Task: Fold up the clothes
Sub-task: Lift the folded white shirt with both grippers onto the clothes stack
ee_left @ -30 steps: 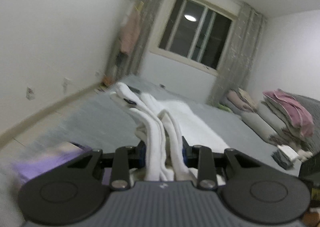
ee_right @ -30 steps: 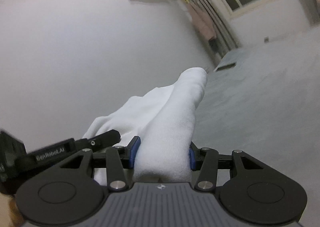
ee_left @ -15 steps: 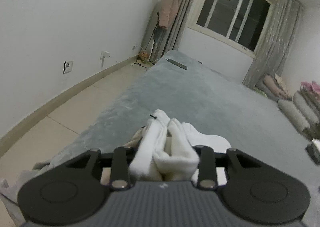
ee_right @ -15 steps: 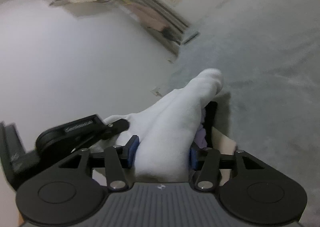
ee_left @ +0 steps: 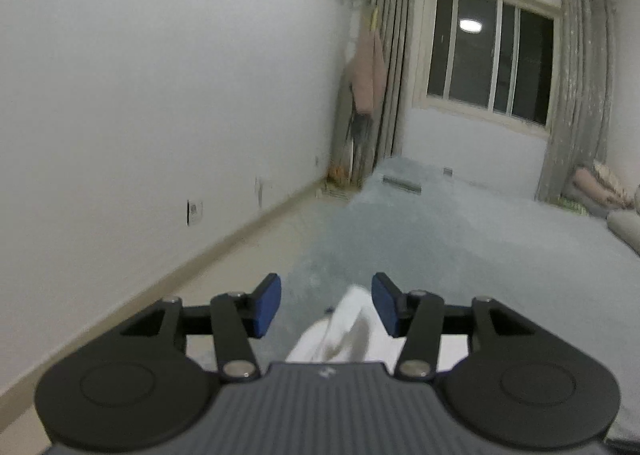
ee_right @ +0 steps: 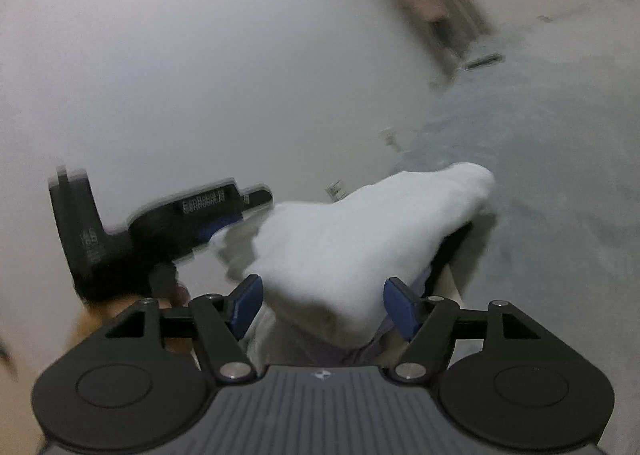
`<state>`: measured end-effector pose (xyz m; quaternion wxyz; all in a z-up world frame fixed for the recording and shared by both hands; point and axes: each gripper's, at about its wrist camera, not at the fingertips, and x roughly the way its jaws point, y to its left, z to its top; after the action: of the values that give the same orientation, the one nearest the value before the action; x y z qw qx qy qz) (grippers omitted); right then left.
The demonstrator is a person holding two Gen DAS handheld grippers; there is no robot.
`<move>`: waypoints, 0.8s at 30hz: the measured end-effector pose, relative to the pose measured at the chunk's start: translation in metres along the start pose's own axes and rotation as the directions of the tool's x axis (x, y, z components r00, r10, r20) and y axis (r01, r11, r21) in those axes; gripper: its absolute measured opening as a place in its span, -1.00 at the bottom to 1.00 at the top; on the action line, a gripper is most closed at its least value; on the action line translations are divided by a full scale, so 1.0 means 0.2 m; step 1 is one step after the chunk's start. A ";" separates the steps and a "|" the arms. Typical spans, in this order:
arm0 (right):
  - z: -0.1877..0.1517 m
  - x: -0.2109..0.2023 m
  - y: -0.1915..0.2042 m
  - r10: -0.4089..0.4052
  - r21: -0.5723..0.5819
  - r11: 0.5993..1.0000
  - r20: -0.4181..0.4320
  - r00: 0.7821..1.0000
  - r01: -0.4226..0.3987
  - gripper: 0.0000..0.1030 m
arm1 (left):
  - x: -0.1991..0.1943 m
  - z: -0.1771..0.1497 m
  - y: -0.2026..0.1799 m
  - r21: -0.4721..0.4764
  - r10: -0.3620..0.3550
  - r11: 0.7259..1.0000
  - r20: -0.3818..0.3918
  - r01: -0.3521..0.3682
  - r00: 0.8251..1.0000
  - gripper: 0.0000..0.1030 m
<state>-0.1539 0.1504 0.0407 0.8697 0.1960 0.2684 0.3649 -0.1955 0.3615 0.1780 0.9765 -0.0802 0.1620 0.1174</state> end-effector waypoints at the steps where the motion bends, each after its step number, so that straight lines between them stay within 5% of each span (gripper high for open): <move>1: 0.01 0.00 0.00 0.001 -0.055 0.998 -0.021 1.000 -0.002 0.31 | -0.06 0.00 -0.01 -0.004 -0.011 1.000 0.013 0.011 1.000 0.17; 8: 0.07 -0.05 -0.03 -0.031 -0.371 0.928 -0.157 0.987 -0.030 0.57 | -0.34 -0.15 -0.18 0.040 0.010 0.999 0.013 -0.011 1.000 0.66; 10: 0.06 -0.07 -0.05 -0.031 -0.420 0.906 -0.185 0.982 -0.050 0.66 | -0.38 -0.22 -0.24 0.067 0.026 0.997 -0.013 -0.025 1.000 0.94; 18: -0.02 -0.04 -0.19 -0.017 -0.372 0.925 -0.256 0.967 -0.082 0.79 | -0.49 -0.37 -0.42 0.151 0.098 0.985 -0.074 -0.086 0.992 1.00; 21: -0.01 -0.04 -0.20 -0.016 -0.372 0.925 -0.249 0.968 -0.080 1.00 | -0.48 -0.40 -0.44 0.151 0.136 0.981 -0.105 -0.119 0.985 1.00; 24: 0.00 -0.06 -0.23 -0.039 -0.353 0.935 -0.232 0.972 -0.047 1.00 | -0.47 -0.43 -0.47 0.165 0.182 0.973 -0.129 -0.160 0.975 1.00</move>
<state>-0.1364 0.1118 0.0207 0.8521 -0.0085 0.2988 0.4297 -0.2833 0.2363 0.1394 0.9518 0.0014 0.2468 0.1823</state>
